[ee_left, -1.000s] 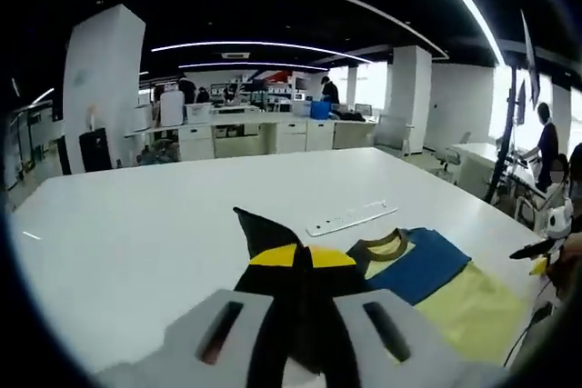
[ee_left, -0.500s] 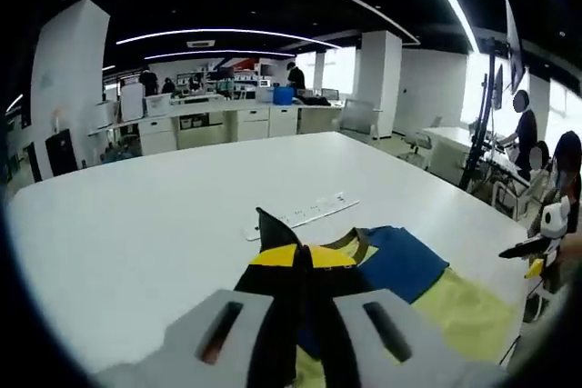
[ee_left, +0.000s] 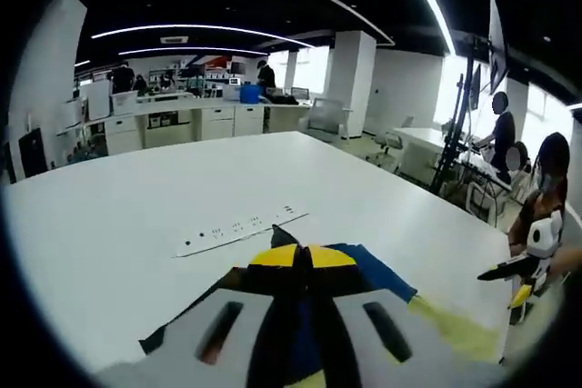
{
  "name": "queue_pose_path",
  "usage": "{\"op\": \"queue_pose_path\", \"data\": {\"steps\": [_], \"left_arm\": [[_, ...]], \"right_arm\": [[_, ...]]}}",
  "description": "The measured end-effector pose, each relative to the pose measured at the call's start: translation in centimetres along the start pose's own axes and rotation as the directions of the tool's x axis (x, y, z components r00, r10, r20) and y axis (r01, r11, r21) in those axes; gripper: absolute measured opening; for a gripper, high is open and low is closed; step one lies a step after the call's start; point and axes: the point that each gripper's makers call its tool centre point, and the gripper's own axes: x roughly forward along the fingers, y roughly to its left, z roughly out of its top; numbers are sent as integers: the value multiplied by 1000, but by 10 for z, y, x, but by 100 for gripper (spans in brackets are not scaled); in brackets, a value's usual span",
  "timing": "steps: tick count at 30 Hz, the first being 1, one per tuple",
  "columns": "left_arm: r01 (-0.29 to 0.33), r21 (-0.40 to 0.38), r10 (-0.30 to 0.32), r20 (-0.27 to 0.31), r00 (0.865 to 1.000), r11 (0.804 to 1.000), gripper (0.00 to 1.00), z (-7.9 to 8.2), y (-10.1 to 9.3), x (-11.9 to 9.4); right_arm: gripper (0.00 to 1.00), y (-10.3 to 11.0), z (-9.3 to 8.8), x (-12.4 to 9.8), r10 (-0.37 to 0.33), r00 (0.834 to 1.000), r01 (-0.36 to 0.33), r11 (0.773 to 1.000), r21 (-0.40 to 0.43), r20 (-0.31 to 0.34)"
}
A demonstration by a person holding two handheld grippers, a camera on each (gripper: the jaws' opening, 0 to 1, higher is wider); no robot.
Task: Fold the garment on the visible template until the final outline fits inside the template.
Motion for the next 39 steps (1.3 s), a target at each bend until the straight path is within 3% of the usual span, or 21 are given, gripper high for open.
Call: {"op": "queue_pose_path", "data": {"steps": [5,9,11,15,20,30,39], "left_arm": [[61,-13,-61,-7,998,998,0,-9,-33,28],[119,-36,-120,-21,993,992,0,-26,-63,50],[143,-19,-144,-55,988,989,0,-41,-75,60],[175,-68,-181,-89,980,982,0,-63,-93,73],[239,-24,-240,-113,964,971,0,-81,-116,81],[258,-73,-267,-164,950,963,0,-113,-131,90],[291,-71,-299,-187,936,954,0,-127,-141,95]], "right_arm": [[88,-1,-6,3,0,1000,0,1000,-1,-10],[88,-2,-10,2,1,1000,0,1000,5,-22],[88,-3,-12,1,-4,1000,4,1000,8,-25],[88,-10,-12,-2,-20,1000,21,1000,17,-21],[88,-14,-14,-3,-34,999,34,999,31,-18],[87,-15,-16,0,-31,999,31,998,52,-11],[87,-13,-15,7,-18,1000,19,999,49,-16]]}}
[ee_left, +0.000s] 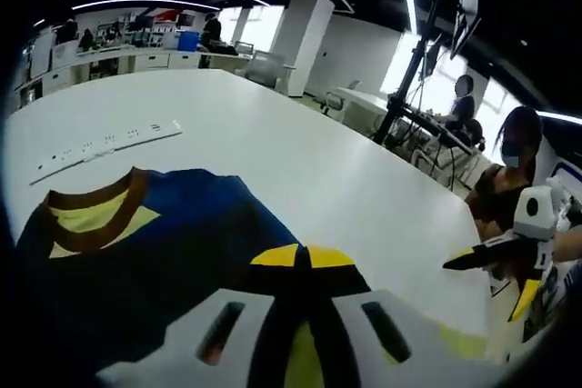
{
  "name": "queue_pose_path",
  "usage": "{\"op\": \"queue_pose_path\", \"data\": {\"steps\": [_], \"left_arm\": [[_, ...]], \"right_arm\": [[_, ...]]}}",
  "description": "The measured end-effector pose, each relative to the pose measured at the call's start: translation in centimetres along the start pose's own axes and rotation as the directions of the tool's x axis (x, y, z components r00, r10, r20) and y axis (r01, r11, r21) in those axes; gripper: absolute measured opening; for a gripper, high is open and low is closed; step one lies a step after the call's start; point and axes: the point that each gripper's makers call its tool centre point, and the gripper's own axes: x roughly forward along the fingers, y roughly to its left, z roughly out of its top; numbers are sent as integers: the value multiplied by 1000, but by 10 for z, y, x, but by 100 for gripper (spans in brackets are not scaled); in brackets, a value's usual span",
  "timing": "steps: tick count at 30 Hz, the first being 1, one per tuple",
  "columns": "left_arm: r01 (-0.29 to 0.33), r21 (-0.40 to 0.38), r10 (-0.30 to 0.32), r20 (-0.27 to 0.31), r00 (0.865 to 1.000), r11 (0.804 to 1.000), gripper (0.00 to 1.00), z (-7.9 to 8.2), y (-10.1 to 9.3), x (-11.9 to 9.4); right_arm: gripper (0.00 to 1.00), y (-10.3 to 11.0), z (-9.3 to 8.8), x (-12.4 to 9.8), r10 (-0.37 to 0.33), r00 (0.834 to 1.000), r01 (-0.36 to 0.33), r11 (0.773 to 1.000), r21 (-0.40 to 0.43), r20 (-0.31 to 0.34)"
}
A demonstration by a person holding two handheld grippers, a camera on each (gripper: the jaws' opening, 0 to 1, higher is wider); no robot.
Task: Fold the garment on the visible template until the final outline fits inside the template.
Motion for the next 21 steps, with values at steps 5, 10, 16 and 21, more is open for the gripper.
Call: {"op": "queue_pose_path", "data": {"steps": [5,10,16,21], "left_arm": [[1,-10,-1,-14,1000,1000,0,-8,1,0],[6,-6,-6,-17,1000,1000,0,-10,1,1],[12,31,-11,-9,1000,999,23,-5,0,-2],[27,47,-28,23,999,999,49,4,-2,-10]], "right_arm": [[87,0,1,1,2,1000,-2,1000,4,4],[87,0,1,0,1,1000,-1,1000,5,2],[87,1,1,0,1,1000,-1,1000,3,0],[87,6,1,1,7,1000,-7,1000,-6,-3]]}}
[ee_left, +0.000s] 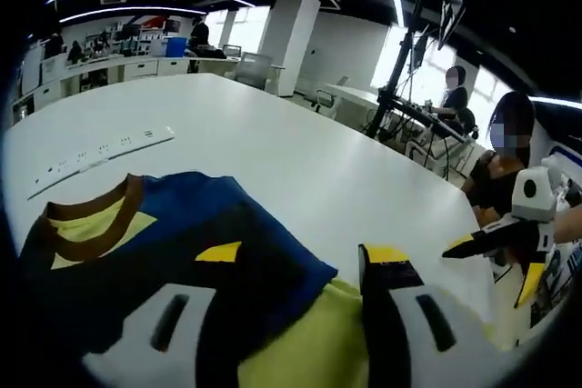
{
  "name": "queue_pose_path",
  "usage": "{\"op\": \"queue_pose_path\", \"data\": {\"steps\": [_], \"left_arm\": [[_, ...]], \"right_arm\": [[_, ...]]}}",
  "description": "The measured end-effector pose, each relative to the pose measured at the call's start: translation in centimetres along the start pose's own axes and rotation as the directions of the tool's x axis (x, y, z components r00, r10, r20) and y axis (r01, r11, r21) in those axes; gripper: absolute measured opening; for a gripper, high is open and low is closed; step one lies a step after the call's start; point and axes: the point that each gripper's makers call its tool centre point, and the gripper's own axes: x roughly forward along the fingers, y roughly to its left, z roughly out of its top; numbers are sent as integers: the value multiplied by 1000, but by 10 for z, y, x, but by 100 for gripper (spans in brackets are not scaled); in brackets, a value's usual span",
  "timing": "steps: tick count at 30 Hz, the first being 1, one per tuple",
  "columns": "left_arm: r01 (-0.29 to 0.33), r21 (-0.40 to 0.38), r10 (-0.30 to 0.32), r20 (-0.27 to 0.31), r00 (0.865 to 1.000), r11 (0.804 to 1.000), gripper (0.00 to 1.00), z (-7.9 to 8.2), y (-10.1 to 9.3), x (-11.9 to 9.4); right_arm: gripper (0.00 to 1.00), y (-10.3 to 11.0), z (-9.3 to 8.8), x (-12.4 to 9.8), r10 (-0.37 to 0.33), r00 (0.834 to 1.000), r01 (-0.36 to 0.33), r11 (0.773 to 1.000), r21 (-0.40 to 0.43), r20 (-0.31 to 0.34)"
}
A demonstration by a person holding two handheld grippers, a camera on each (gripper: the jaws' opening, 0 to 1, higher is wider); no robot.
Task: Fold the garment on the visible template until the final outline fits inside the template.
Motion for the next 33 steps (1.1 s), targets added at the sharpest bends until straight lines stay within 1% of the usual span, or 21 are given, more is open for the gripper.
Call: {"op": "queue_pose_path", "data": {"steps": [1,5,7,10,12,16,18,20,22,23,24,25,26,27,28,29,30,31,32,33], "left_arm": [[1,0,-1,6,1000,1000,51,1,1,-3],[-15,14,14,30,999,1000,71,7,5,-15],[-19,19,19,38,999,1000,76,10,8,-22],[-29,21,28,48,998,999,74,13,16,-35],[-36,15,35,53,998,999,71,17,24,-44],[-72,34,70,64,995,997,70,25,46,-67],[-99,45,96,66,993,994,65,28,62,-81],[-131,23,129,69,989,991,59,31,78,-94],[-175,28,173,70,982,984,57,34,101,-111],[-188,36,186,66,980,981,58,33,110,-117],[-219,46,217,53,975,975,57,31,124,-128],[-237,53,234,49,971,970,54,30,135,-135],[-280,50,278,44,960,959,48,26,152,-146],[-318,32,318,22,948,948,44,20,165,-154],[-352,-4,352,-3,936,936,42,13,180,-163],[-369,-26,369,-7,929,929,41,10,189,-169],[-398,-38,398,-16,917,916,40,4,201,-177],[-410,-38,408,-36,912,911,38,-1,207,-181],[-449,-32,447,-67,892,893,35,-10,218,-189],[-458,-48,454,-81,887,887,33,-15,222,-191]], "right_arm": [[87,1,0,0,1,1000,-1,1000,-2,0],[87,4,-2,1,7,1000,-7,1000,6,-6],[87,6,-2,1,7,1000,-7,1000,-7,-6],[87,8,-1,1,12,1000,-12,1000,-3,-3],[87,7,-1,1,11,1000,-11,1000,-6,-4],[87,7,-1,1,12,1000,-12,1000,-7,-7],[87,7,-2,2,12,1000,-13,1000,-11,-14],[87,7,-3,4,13,1000,-13,1000,-12,-16],[87,8,-3,5,15,1000,-15,1000,-10,-18],[87,8,-4,6,15,1000,-16,1000,-11,-21],[87,9,-4,7,16,1000,-16,1000,-12,-23],[87,9,-3,8,18,1000,-18,1000,-13,-24],[87,10,-3,8,19,999,-19,1000,-13,-26],[87,10,-3,9,20,999,-20,1000,-14,-26],[87,10,-3,10,20,999,-20,1000,-12,-27],[87,9,-3,10,20,999,-20,1000,-12,-30],[87,9,-3,11,18,999,-18,1000,-13,-32],[87,9,-3,11,17,999,-17,1000,-15,-36],[87,8,-3,12,16,999,-16,1000,-17,-40],[87,8,-3,12,15,999,-16,1000,-18,-41]]}}
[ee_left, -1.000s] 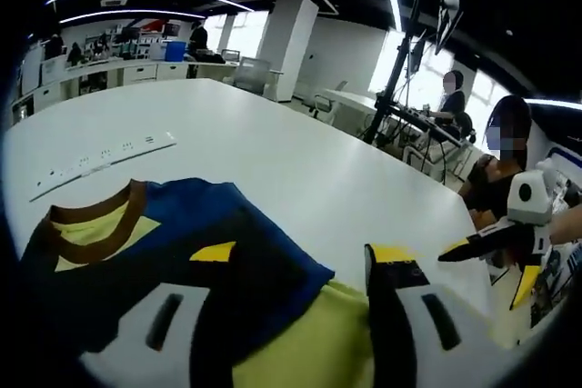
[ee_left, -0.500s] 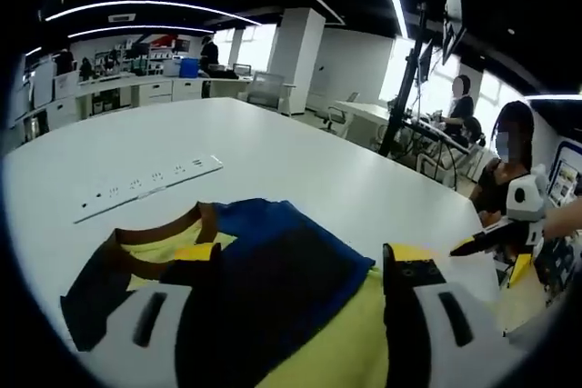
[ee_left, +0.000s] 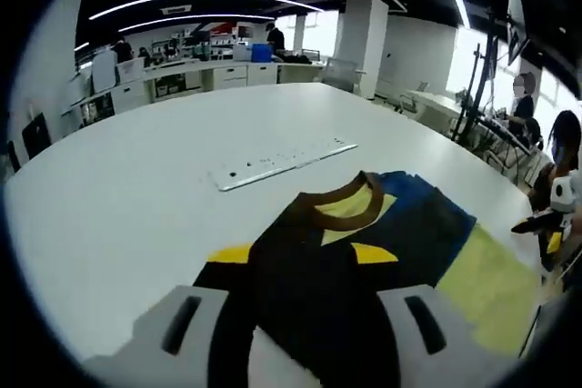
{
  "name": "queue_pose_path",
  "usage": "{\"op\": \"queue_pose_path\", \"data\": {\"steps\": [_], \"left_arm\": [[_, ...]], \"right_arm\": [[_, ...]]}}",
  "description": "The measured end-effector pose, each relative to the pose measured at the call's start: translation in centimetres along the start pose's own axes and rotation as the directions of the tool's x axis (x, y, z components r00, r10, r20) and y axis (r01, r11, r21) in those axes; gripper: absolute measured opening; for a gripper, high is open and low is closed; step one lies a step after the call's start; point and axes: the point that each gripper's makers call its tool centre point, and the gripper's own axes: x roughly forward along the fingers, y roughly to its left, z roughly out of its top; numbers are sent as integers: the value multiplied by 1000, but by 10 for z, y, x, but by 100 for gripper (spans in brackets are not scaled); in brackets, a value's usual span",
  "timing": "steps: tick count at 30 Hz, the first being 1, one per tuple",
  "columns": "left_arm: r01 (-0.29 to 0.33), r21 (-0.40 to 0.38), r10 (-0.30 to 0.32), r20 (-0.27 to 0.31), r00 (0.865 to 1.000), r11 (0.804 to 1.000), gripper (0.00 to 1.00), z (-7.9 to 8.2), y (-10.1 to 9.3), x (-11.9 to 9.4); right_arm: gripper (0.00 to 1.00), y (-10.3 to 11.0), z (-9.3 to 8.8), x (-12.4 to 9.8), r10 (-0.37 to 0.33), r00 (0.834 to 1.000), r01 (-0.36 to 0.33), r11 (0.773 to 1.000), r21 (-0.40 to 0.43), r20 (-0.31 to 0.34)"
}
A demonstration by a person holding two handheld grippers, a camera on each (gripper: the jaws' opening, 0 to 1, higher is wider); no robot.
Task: Fold the garment on the visible template until the final outline fits inside the template.
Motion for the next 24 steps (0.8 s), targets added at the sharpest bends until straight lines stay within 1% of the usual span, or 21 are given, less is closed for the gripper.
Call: {"op": "queue_pose_path", "data": {"steps": [1,3,4,7,8,10,12,13,14,16,18,21,22,24], "left_arm": [[3,-4,-3,-7,1000,1000,32,-3,3,0],[-38,-25,38,-20,999,999,28,-11,15,1],[-45,-25,44,-29,999,999,27,-15,20,2],[-39,-34,38,-38,999,999,22,-20,22,7],[-29,-43,27,-57,998,999,21,-24,22,10],[-35,-49,32,-65,997,998,17,-25,24,14],[-40,-81,34,-73,997,996,15,-27,26,19],[-42,-79,36,-74,997,996,13,-28,27,21],[-49,-79,42,-84,996,996,10,-30,29,24],[-51,-101,41,-94,995,994,0,-32,30,27],[-49,-107,39,-89,995,993,0,-32,30,28],[-34,-53,30,-73,997,998,0,-28,28,29],[-35,-57,31,-72,997,998,0,-28,29,29],[-33,-51,31,-48,998,998,0,-22,31,28]], "right_arm": [[87,0,0,0,-1,1000,1,1000,0,-2],[87,-1,0,1,-4,1000,4,1000,0,-7],[87,-1,0,1,-4,1000,4,1000,-1,-8],[87,-2,-3,1,-8,1000,8,1000,2,-19],[87,-2,-5,1,-10,1000,10,1000,1,-24],[86,-3,-7,-1,-12,1000,12,1000,-11,-24],[86,-5,-8,-3,-20,999,20,1000,3,-29],[86,-4,-8,-5,-21,999,21,1000,6,-26],[86,-4,-7,-8,-23,1000,23,1000,5,-17],[86,-5,-7,-10,-29,999,29,1000,10,-15],[86,-7,-6,-12,-37,999,37,999,7,-10],[85,-7,-5,-11,-43,999,43,999,14,-5],[85,-7,-5,-11,-43,999,43,999,14,-4],[85,-5,-5,-10,-41,999,41,999,12,-3]]}}
